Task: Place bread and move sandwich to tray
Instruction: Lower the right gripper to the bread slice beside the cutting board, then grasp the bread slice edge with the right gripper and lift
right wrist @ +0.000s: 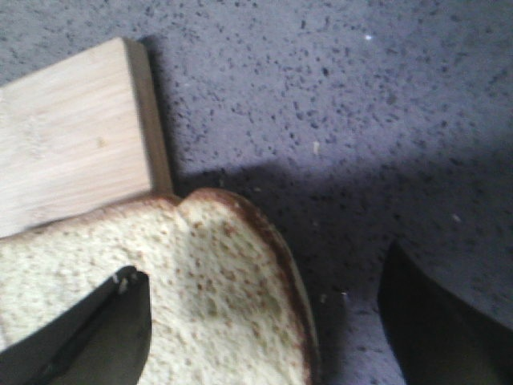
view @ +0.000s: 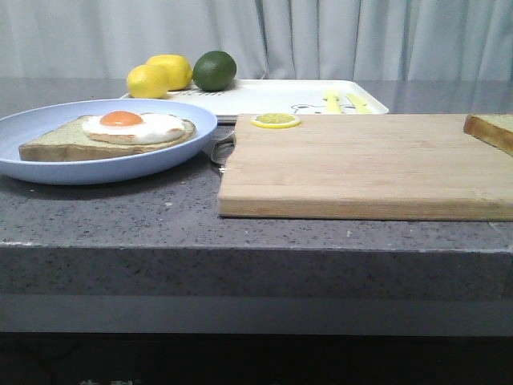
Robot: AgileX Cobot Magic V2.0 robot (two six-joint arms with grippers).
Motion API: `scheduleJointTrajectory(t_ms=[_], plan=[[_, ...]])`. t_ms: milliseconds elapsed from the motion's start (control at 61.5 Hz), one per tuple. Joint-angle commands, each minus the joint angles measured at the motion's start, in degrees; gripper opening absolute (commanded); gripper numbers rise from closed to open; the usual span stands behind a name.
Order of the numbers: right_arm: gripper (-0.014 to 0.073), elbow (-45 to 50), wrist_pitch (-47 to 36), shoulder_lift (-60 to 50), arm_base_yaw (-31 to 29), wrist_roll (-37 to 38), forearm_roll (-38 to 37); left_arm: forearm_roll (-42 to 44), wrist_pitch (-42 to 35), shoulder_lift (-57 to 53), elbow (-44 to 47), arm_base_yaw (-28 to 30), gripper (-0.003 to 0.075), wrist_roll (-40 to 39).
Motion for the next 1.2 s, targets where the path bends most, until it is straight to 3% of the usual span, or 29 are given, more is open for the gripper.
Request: scheduleJointTrajectory(t_ms=[0, 98, 651, 732, 814, 862, 944, 1188], plan=[[0.0591, -2.0, 2.3, -1.3, -0.9, -5.1, 8.3, 0.0, -4.5, 0.4, -2.0, 0.1, 0.0438, -0.4], [0.0591, -2.0, 4.2, 0.2, -0.9, -6.7, 11.3, 0.0, -4.5, 0.4, -2.0, 0.1, 0.0438, -0.4], [0.0578, -1.9, 5.9, 3.2, -1.0, -6.8, 10.8, 0.0, -4.5, 0.4, -2.0, 0.1, 0.0438, -0.4], [0.0477, -1.9, 7.6, 3.2, -1.0, -6.8, 10.8, 0.0, -4.5, 0.4, -1.9, 0.1, 0.0438, -0.4], [0.0279, -1.9, 8.5, 3.2, -1.0, -6.8, 10.8, 0.0, -4.5, 0.4, -1.9, 0.1, 0.0438, -0.4], [0.0113, -1.9, 9.0, 3.2, -1.0, -6.8, 10.8, 0.0, -4.5, 0.4, -1.9, 0.1, 0.0438, -0.4], [-0.0069, -1.9, 10.0, 3.2, -1.0, -6.8, 10.8, 0.0, -4.5, 0.4, -1.9, 0.1, 0.0438, -0.4], [-0.0061, -1.9, 10.8, 0.2, -1.0, -6.8, 14.3, 0.0, -4.5, 0.4, -1.9, 0.1, 0.0438, -0.4]])
